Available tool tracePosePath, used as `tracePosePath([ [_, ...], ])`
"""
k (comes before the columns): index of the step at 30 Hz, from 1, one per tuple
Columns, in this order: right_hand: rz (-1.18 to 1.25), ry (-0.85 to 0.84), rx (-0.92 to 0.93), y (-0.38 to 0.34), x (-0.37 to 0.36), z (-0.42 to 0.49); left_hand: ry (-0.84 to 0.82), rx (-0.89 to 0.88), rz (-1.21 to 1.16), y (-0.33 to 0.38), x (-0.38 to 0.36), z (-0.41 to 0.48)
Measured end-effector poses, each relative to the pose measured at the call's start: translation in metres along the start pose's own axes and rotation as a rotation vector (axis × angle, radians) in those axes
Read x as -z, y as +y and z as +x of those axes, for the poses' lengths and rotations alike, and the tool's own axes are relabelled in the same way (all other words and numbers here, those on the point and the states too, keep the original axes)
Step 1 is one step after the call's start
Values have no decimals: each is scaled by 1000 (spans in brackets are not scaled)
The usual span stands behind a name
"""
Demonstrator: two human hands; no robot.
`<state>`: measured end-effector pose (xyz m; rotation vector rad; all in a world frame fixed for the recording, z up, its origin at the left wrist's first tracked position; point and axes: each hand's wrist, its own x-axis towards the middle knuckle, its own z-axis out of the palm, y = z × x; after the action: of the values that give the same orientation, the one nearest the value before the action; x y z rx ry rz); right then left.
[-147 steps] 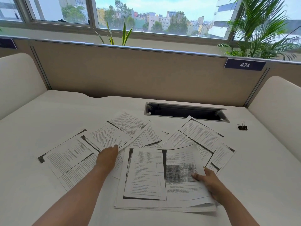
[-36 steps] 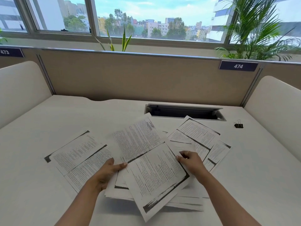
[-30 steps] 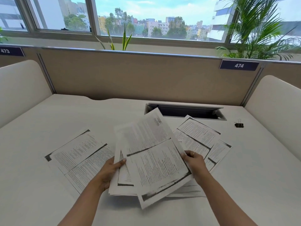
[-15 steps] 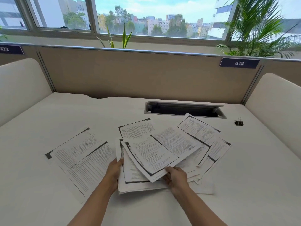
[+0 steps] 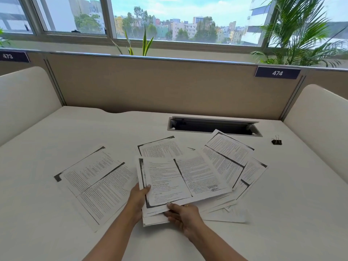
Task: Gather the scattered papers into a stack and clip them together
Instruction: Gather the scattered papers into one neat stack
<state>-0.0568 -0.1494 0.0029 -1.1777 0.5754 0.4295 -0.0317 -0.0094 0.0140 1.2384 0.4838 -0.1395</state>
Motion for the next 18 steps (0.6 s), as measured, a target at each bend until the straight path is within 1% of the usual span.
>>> tracePosePath([
  [3,13,37,17,-5,7,2,-17,10,-17,0,3,-1],
  [6,70,121,60,-16,19,7,-50,3,-72,4,7,-3],
  [9,101,244,166,-30,36,15,-82,-14,-113,9,14,-1],
  [13,-59,512,401,-52,62,22,-141,-20,-158,17,31,1],
  [14,-103,553,458,-58,68,22,-165,-24,-163,19,36,1],
  [16,-195,573,542,-69,76,24,-218,-37,-175,23,43,2],
  [18,-325,552,571,-78,81,27,-261,-41,-192,26,49,4],
])
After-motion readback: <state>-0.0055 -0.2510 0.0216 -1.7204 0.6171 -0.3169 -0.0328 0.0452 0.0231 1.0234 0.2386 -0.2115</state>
